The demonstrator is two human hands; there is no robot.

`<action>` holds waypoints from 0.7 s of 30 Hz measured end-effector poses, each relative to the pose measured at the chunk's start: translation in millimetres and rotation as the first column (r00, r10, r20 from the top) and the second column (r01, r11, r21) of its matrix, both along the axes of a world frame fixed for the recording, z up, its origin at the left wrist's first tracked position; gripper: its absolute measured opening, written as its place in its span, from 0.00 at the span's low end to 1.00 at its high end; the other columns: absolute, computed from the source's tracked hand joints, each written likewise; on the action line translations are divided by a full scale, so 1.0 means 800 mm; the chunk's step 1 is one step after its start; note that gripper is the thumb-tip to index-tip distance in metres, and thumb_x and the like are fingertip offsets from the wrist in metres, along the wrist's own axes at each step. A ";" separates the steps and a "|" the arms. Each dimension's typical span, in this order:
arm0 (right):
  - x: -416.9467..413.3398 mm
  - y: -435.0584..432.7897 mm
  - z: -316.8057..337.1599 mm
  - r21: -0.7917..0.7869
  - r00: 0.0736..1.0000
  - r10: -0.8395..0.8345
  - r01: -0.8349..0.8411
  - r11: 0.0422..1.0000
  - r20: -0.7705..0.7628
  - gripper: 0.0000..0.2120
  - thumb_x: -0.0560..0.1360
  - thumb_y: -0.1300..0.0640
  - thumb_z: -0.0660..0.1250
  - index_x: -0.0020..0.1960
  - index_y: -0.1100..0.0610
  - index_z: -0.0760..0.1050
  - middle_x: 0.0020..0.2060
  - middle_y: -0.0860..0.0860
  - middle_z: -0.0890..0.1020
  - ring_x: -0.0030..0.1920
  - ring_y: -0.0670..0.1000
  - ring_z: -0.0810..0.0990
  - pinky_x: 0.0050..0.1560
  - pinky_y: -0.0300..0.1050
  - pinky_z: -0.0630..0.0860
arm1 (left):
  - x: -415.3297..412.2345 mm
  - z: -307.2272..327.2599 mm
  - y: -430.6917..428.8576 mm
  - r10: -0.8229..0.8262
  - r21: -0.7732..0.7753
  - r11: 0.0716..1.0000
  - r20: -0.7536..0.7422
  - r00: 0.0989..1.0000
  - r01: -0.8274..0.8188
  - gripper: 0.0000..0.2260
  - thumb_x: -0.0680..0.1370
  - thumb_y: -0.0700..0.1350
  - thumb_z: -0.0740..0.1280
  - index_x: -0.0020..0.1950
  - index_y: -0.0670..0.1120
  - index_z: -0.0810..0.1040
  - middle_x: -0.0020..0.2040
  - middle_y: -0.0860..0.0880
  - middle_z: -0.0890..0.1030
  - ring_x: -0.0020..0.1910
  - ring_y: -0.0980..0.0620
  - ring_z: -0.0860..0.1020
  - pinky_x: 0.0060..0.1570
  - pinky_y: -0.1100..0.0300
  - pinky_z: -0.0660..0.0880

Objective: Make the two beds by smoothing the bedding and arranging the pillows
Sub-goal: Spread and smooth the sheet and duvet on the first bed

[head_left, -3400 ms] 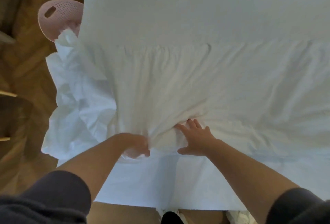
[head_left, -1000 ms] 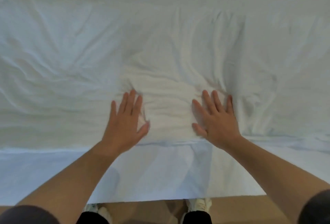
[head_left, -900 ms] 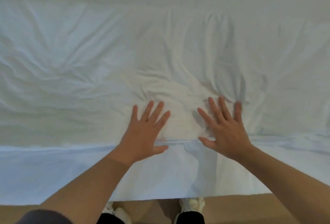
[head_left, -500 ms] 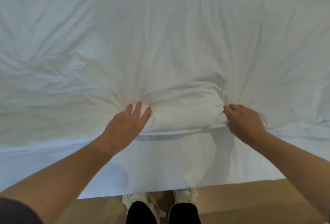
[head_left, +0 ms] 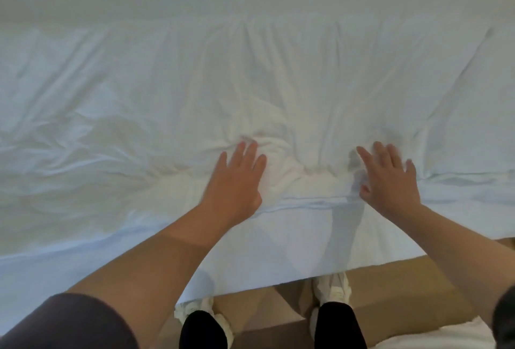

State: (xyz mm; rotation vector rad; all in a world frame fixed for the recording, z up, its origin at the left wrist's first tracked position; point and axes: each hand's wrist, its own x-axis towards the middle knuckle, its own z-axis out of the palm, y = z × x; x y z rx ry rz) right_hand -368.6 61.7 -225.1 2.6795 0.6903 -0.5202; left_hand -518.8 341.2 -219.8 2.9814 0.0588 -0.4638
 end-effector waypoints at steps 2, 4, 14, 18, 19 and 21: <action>0.020 -0.040 -0.009 -0.121 0.996 -0.089 0.089 0.989 0.002 0.51 0.68 0.48 0.75 0.78 0.45 0.44 0.77 0.59 0.47 0.76 0.65 0.49 0.66 0.73 0.58 | 0.023 -0.010 -0.045 -0.160 -0.007 0.987 0.045 0.986 0.160 0.38 0.71 0.54 0.69 0.78 0.46 0.59 0.79 0.39 0.53 0.77 0.38 0.52 0.71 0.37 0.56; 0.044 -0.077 -0.023 -0.158 0.997 -0.079 0.080 0.984 0.009 0.56 0.68 0.45 0.75 0.77 0.44 0.34 0.77 0.61 0.44 0.76 0.66 0.47 0.67 0.74 0.57 | 0.040 -0.033 -0.086 -0.191 0.077 0.978 -0.041 0.981 0.194 0.40 0.71 0.54 0.70 0.79 0.48 0.56 0.79 0.37 0.50 0.77 0.34 0.51 0.71 0.33 0.52; 0.168 -0.207 -0.045 0.105 0.987 0.163 -0.162 0.981 0.008 0.15 0.67 0.68 0.68 0.53 0.59 0.79 0.43 0.58 0.80 0.44 0.62 0.80 0.38 0.51 0.72 | 0.117 -0.056 -0.129 0.016 0.150 0.988 -0.350 0.937 0.039 0.31 0.74 0.51 0.71 0.73 0.41 0.66 0.68 0.33 0.70 0.39 0.36 0.81 0.37 0.50 0.76; 0.192 -0.279 0.021 -0.055 0.965 0.249 -0.254 0.966 -0.077 0.13 0.71 0.66 0.65 0.52 0.56 0.82 0.43 0.55 0.83 0.42 0.59 0.81 0.39 0.49 0.74 | 0.078 -0.022 -0.179 -0.048 0.104 0.989 -0.466 0.883 0.108 0.34 0.82 0.55 0.56 0.79 0.48 0.39 0.79 0.41 0.48 0.71 0.39 0.66 0.59 0.49 0.71; 0.188 -0.291 0.026 -0.122 0.953 0.268 -0.286 0.951 -0.140 0.17 0.72 0.66 0.64 0.58 0.54 0.79 0.50 0.53 0.82 0.47 0.58 0.81 0.43 0.50 0.75 | 0.066 -0.025 -0.190 -0.049 0.090 0.990 -0.516 0.855 0.111 0.35 0.82 0.55 0.54 0.78 0.49 0.33 0.79 0.42 0.42 0.75 0.37 0.57 0.64 0.47 0.68; 0.173 -0.297 0.021 -0.188 0.909 0.209 -0.290 0.938 -0.360 0.25 0.74 0.66 0.61 0.68 0.49 0.69 0.63 0.50 0.73 0.60 0.54 0.74 0.55 0.48 0.74 | 0.066 -0.035 -0.201 0.008 0.104 0.992 -0.600 0.800 0.068 0.38 0.82 0.54 0.55 0.74 0.51 0.26 0.78 0.43 0.32 0.77 0.35 0.44 0.71 0.41 0.58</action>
